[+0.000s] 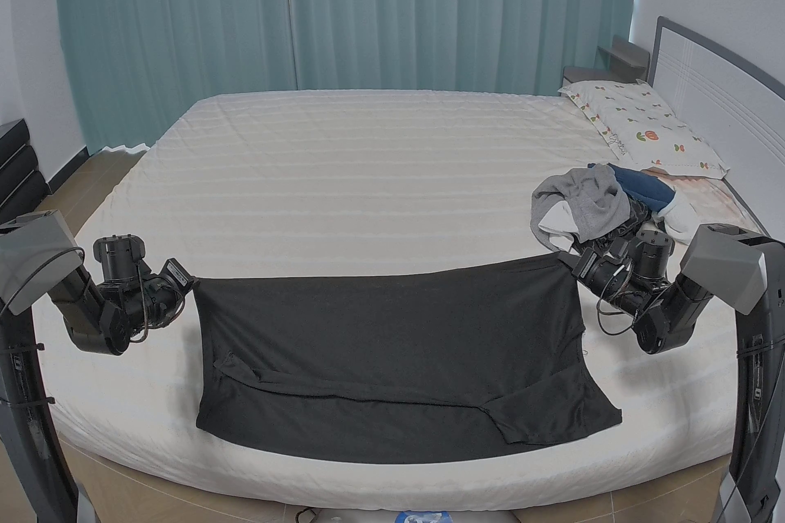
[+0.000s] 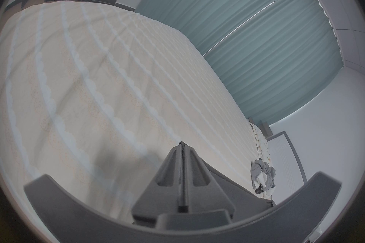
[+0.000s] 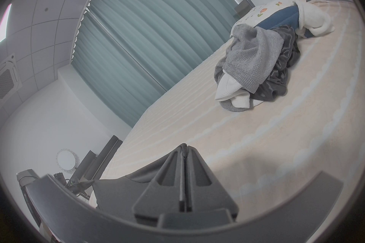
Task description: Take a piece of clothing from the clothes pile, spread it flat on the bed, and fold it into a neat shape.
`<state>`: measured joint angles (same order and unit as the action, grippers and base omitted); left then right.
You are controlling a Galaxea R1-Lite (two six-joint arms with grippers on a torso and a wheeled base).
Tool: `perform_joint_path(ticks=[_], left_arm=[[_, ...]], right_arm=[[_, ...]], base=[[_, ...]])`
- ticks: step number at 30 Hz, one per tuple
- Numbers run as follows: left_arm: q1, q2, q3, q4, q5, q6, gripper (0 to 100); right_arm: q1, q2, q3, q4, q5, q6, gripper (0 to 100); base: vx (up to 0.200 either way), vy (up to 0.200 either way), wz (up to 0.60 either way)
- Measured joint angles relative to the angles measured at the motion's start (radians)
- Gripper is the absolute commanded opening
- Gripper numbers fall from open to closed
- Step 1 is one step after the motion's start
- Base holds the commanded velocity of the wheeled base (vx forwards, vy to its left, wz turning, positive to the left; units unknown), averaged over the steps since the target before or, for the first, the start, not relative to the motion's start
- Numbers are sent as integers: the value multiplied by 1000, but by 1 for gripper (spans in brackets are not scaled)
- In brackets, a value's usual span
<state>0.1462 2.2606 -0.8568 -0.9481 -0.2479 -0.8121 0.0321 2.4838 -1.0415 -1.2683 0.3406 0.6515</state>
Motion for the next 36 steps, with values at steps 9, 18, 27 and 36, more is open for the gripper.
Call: perform_joint_path(ticks=[9,18,27,36], left_arm=[[1,2,27,-1,1,8,0],[1,-24,129,-14,-1,135,0],[1,-39,305,-101,-1,309,0],[-4,7,503,-298,-1,405,0]], right_arm=[[-1,-4,39,-4,16,-3,0],[-16,-88,205,-3,84,-31,0],[-26,-127,409,-5,121,-188,0],[-24,-120,559,-7,130,-299,0]], base=[[0,0,0],[0,0,0],[0,0,0],[0,0,0]])
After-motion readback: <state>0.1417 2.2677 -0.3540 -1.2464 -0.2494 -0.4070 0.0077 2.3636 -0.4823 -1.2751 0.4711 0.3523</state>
